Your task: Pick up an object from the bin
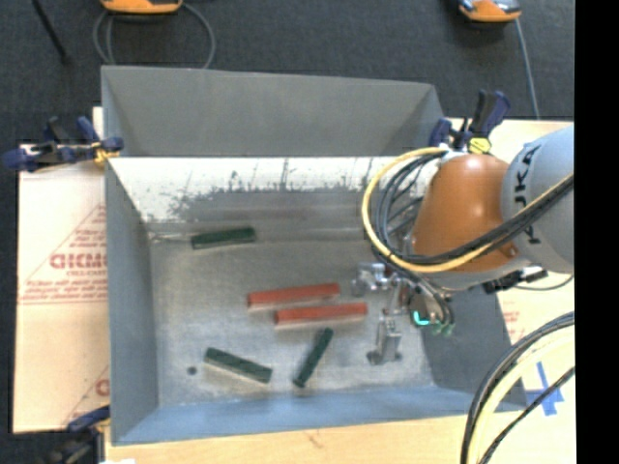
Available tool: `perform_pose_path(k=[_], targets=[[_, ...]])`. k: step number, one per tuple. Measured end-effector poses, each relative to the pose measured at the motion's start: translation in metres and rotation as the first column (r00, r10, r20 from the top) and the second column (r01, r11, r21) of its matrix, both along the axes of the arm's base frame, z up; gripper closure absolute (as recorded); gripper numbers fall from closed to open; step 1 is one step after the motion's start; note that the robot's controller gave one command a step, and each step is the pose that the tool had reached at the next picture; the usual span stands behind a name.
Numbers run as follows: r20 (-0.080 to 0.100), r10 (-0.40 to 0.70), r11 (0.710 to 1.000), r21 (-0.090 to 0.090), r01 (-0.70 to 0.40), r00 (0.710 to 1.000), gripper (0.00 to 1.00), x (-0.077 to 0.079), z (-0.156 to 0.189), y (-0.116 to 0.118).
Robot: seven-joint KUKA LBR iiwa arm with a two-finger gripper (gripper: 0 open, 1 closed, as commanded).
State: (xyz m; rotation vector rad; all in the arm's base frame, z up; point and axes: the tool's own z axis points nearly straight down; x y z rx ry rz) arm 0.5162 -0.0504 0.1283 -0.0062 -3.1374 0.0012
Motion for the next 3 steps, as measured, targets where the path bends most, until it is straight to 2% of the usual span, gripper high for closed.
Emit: perform_pose_path(k=[1, 2, 3], targets=[[0.011, 0.046, 0.999, 0.000, -0.046, 0.999, 0.00, 0.047, -0.060, 0.034], [0.013, 0.045, 0.999, 0.000, -0.045, 0.999, 1.00, 0.047, -0.055, 0.032], [0.013, 0.470, 0.883, -0.005, -0.470, 0.883, 1.00, 0.039, 0.124, 0.040]])
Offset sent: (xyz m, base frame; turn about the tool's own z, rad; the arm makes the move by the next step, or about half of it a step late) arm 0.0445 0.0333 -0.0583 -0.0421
